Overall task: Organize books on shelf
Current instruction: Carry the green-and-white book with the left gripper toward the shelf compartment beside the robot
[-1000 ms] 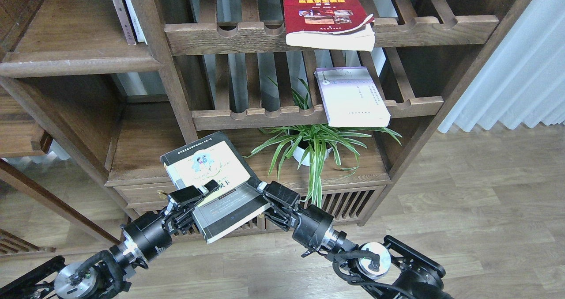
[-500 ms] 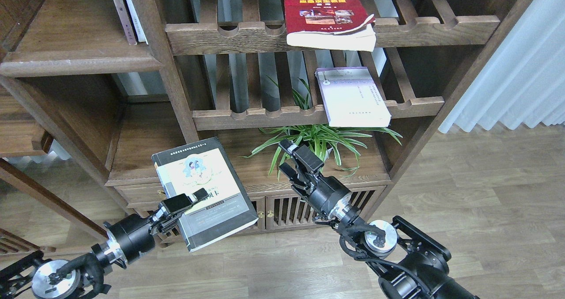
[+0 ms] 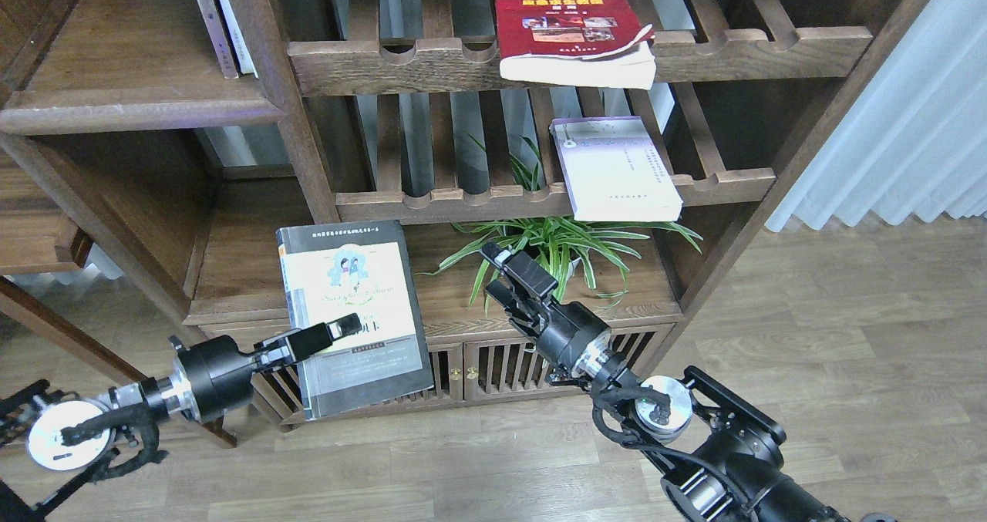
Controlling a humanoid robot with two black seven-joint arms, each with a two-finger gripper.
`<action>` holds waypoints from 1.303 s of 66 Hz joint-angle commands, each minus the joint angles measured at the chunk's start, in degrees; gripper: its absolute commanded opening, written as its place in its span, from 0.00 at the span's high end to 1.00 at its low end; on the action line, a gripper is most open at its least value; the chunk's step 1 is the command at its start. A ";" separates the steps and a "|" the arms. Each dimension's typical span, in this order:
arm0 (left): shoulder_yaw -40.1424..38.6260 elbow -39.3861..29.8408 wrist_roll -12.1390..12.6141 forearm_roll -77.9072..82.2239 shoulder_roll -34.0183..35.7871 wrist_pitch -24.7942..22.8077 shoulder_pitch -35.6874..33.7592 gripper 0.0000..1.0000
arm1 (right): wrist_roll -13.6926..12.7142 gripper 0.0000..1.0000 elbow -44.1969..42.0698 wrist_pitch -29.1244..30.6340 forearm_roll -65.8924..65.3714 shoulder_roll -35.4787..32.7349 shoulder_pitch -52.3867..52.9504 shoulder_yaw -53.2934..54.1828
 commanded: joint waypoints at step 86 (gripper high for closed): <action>-5.82 -2.32 4.77 -11.86 31.00 0.01 -8.93 0.93 | -0.09 0.02 -0.26 -0.14 -1.08 0.00 3.39 -0.96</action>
